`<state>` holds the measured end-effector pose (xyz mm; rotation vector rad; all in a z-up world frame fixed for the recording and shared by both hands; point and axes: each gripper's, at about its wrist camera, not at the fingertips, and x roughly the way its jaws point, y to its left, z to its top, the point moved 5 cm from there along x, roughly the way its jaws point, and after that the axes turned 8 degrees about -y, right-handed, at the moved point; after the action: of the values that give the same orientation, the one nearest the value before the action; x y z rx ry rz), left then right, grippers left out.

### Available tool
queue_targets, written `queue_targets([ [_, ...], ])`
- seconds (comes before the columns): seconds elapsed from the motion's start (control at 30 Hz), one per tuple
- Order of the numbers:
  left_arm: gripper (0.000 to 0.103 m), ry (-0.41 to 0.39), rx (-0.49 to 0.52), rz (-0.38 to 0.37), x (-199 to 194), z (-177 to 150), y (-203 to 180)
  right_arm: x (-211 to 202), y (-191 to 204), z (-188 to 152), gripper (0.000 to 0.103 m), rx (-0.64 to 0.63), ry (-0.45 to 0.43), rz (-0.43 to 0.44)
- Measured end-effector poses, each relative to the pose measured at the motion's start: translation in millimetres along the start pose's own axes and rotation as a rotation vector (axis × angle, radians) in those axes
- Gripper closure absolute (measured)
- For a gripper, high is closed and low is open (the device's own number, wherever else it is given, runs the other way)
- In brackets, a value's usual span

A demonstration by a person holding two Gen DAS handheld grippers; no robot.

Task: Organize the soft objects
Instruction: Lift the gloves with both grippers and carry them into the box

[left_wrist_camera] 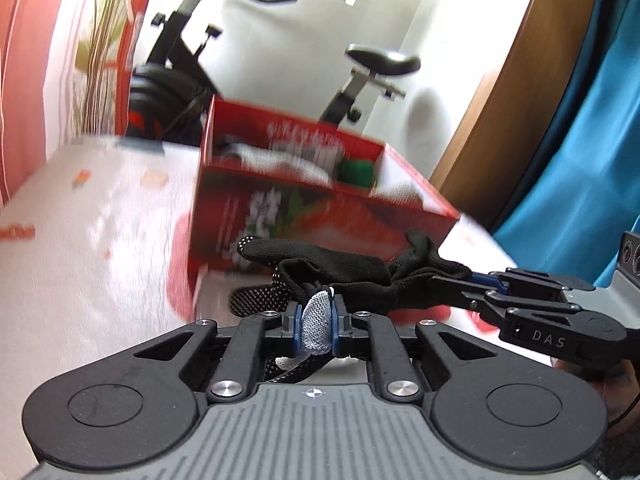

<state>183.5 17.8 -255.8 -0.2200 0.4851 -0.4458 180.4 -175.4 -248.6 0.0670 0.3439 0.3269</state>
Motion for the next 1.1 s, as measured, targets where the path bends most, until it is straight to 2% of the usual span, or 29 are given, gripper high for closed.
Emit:
queue_targets([
  [0.17, 0.089, -0.094, 0.036, 0.002, 2, 48, -4, 10, -3, 47, 0.084, -0.073, -0.079, 0.002],
  [0.33, 0.089, -0.143, 0.083, 0.02, 39, 94, -10, 40, -22, 87, 0.084, -0.087, -0.109, -0.046],
  [0.47, 0.089, -0.078, 0.082, 0.016, 85, 110, -10, 70, -52, 95, 0.084, -0.032, -0.074, -0.123],
  [0.63, 0.089, 0.068, 0.088, 0.011, 136, 100, -11, 87, -88, 78, 0.084, 0.058, -0.002, -0.193],
  [0.83, 0.086, 0.144, 0.108, 0.023, 162, 86, -14, 98, -111, 54, 0.084, 0.117, 0.078, -0.243],
  [0.97, 0.082, 0.153, 0.153, 0.028, 167, 81, -13, 99, -117, 44, 0.084, 0.126, 0.099, -0.273],
  [1.03, 0.069, 0.153, 0.168, 0.047, 166, 82, -11, 99, -119, 43, 0.084, 0.121, 0.104, -0.286],
  [1.1, 0.059, 0.149, 0.162, 0.072, 163, 84, -8, 98, -120, 42, 0.083, 0.109, 0.108, -0.3],
])
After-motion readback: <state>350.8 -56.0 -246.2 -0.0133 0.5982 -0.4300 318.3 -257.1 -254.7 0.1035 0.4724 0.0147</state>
